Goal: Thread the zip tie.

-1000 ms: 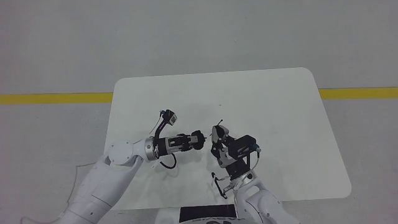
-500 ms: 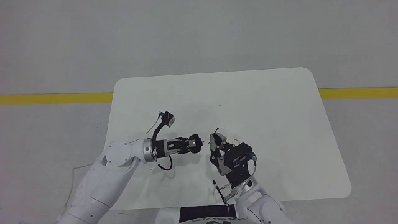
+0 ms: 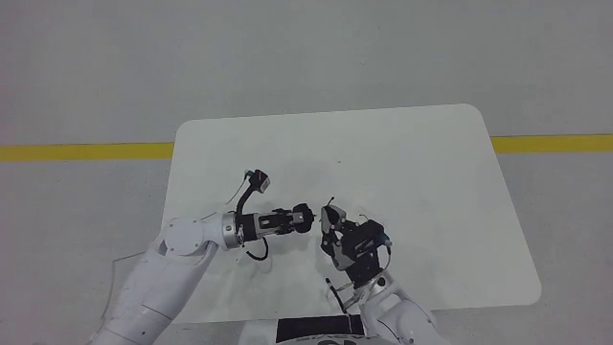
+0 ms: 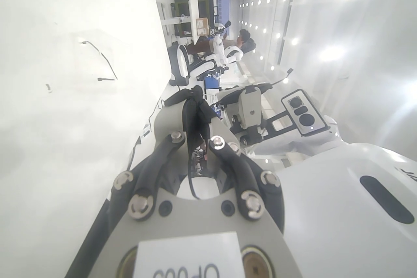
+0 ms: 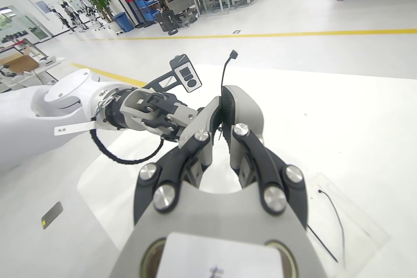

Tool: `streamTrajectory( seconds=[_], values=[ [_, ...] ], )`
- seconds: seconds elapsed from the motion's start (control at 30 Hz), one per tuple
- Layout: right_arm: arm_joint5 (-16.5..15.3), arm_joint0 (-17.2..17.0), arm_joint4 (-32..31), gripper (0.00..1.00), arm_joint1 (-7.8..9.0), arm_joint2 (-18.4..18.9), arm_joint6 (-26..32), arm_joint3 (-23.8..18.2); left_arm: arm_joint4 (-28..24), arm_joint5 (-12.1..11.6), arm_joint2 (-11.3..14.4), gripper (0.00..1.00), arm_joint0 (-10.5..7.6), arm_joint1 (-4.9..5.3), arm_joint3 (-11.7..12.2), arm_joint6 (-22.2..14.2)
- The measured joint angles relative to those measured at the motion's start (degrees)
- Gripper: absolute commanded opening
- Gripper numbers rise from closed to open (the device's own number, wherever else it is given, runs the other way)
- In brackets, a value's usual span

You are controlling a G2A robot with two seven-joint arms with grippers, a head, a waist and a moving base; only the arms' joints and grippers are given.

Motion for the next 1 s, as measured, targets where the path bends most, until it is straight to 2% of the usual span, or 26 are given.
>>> streamTrajectory(
  seconds=[0.23,1.0],
  values=[
    [1.7,1.5,1.5,0.00,-0.39,-1.0,-0.8,1.0,-0.6,0.0,0.5,0.00,-0.48,0.28,0.1,-0.3],
    [2.3,3.0,1.0,0.00,-0.55,-1.8,-0.9,2.3,-0.5,0.0,0.5,0.00,-0.47,0.32,0.0,-0.1]
  ],
)
